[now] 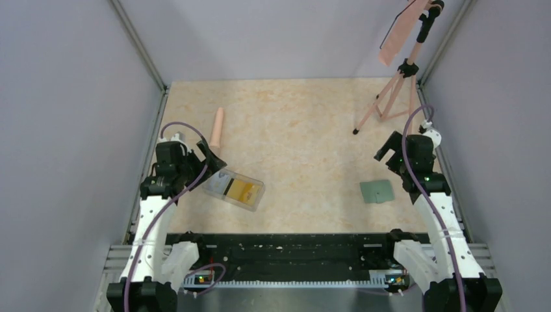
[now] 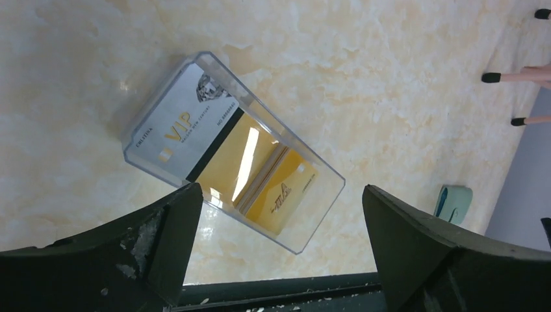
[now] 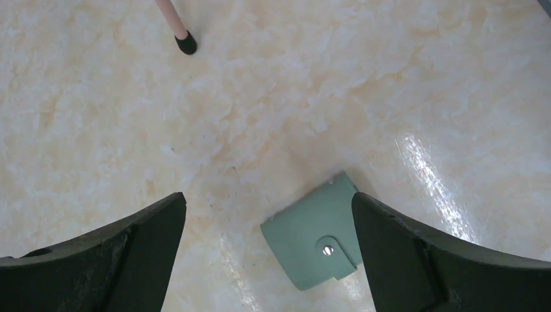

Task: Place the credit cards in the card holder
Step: Move the card holder to the center of the board.

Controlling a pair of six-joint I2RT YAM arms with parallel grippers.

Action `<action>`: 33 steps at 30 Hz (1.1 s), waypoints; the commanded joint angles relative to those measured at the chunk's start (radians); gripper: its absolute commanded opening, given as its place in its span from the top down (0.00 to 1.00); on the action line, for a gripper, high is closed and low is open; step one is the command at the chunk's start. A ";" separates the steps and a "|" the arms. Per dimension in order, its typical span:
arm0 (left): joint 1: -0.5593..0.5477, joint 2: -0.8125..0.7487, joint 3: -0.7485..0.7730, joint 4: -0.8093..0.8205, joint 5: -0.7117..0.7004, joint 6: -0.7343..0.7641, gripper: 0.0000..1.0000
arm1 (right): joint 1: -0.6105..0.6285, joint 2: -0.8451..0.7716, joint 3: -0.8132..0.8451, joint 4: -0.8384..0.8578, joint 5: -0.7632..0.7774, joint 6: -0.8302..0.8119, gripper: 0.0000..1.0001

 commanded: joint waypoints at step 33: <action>-0.621 0.444 0.144 0.393 0.247 -0.218 0.01 | -0.122 0.092 -0.103 -0.413 -0.223 0.236 0.09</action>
